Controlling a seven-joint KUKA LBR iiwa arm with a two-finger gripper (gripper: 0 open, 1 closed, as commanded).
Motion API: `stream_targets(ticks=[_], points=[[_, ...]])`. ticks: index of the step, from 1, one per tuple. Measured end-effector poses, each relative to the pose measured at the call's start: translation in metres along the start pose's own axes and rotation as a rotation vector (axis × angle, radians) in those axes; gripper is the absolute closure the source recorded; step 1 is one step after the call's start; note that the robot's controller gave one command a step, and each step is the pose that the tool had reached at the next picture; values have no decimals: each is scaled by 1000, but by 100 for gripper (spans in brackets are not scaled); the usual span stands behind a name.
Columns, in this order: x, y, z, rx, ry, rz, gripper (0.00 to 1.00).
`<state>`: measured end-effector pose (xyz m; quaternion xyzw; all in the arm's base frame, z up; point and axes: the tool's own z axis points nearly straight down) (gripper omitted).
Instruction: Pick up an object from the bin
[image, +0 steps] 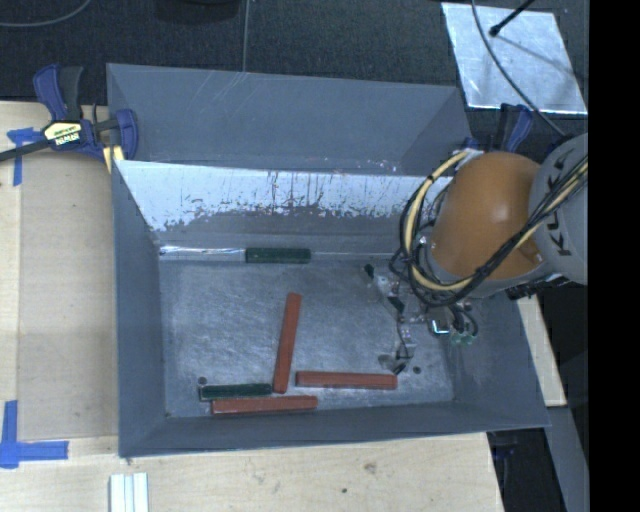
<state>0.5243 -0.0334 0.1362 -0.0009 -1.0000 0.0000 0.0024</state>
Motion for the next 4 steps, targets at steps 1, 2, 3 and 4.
stream_targets(ticks=[1,2,3,4], points=[[39,-9,70,0,-1,51,0],[35,-9,65,0,-12,48,100],[-2,31,-14,-1,-18,45,100],[1,29,-9,0,-8,47,0]])
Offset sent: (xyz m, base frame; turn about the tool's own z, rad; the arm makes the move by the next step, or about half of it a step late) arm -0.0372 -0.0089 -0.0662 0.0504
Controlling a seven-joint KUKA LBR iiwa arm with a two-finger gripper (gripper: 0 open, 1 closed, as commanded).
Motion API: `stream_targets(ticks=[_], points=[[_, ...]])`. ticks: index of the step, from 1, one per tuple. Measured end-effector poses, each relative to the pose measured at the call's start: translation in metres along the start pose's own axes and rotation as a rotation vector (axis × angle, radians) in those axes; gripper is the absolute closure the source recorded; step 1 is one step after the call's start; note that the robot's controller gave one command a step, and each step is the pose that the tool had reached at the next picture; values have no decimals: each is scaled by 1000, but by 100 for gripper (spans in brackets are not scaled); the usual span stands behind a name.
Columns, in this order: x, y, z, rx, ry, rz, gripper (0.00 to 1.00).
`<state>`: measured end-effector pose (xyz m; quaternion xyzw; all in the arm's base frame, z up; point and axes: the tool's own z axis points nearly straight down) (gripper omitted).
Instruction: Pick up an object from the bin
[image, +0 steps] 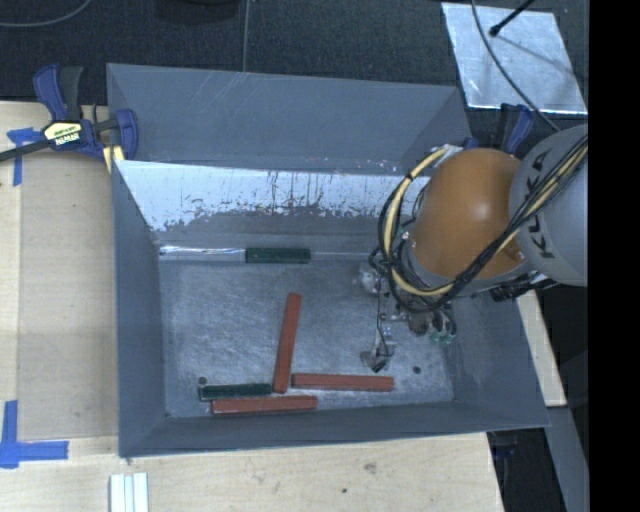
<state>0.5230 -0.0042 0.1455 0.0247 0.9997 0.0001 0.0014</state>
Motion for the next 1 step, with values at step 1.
stream_targets(ticks=[1], points=[[41,15,75,0,4,-61,0]])
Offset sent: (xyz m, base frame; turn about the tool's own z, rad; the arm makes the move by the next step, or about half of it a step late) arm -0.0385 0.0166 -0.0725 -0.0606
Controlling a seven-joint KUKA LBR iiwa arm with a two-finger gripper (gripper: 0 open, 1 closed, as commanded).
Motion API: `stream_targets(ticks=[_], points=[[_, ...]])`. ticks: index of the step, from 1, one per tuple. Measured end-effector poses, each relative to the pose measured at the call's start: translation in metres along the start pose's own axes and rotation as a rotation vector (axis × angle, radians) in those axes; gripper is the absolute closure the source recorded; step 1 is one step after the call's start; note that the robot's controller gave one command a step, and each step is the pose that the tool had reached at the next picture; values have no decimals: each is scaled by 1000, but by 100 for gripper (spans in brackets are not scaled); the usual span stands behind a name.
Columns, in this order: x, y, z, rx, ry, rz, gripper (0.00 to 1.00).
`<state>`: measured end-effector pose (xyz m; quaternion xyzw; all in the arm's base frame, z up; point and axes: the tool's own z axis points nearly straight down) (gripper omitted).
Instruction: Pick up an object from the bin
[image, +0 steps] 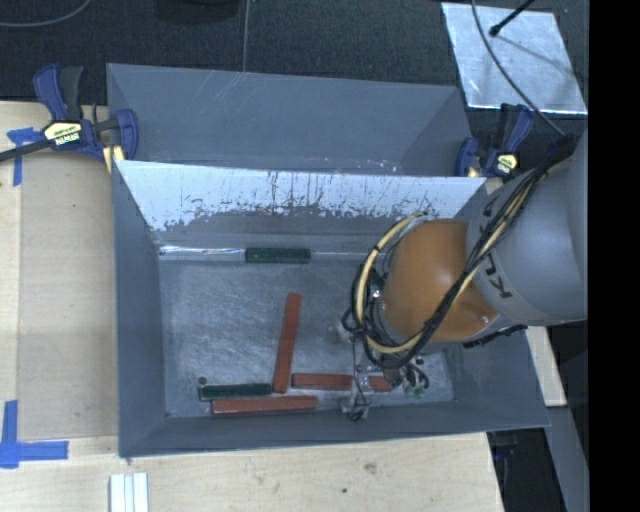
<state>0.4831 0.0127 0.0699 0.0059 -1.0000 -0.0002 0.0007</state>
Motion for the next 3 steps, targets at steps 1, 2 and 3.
stream_targets(ticks=[1,2,3], points=[[-3,-1,-4,0,-7,1,100],[-60,5,-2,1,-4,-227,100],[-63,-26,-7,2,-6,-366,100]])
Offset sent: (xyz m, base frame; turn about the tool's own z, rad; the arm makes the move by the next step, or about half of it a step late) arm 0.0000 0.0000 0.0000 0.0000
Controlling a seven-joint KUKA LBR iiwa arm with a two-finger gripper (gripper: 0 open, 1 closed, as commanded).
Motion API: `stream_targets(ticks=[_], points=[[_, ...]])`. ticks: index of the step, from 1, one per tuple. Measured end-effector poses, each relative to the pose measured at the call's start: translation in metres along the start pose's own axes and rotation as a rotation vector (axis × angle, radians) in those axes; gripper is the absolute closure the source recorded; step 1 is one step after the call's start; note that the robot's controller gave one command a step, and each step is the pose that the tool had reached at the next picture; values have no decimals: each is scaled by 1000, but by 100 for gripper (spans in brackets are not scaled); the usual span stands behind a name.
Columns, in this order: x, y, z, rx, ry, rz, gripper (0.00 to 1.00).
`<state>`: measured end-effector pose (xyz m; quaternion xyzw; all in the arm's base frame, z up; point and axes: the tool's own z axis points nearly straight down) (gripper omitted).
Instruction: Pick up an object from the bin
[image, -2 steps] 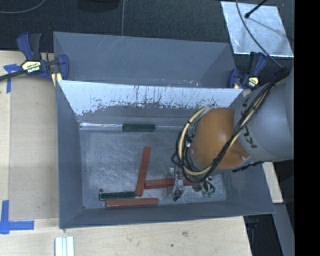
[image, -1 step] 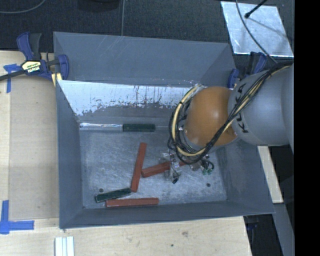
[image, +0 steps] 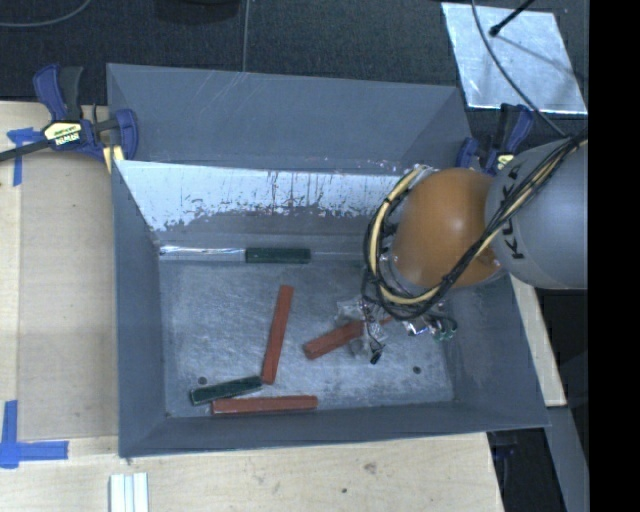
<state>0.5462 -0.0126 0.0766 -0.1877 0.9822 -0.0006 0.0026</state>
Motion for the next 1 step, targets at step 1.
stream_targets(ticks=[1], points=[[-20,-30,-139,3,-8,18,100]])
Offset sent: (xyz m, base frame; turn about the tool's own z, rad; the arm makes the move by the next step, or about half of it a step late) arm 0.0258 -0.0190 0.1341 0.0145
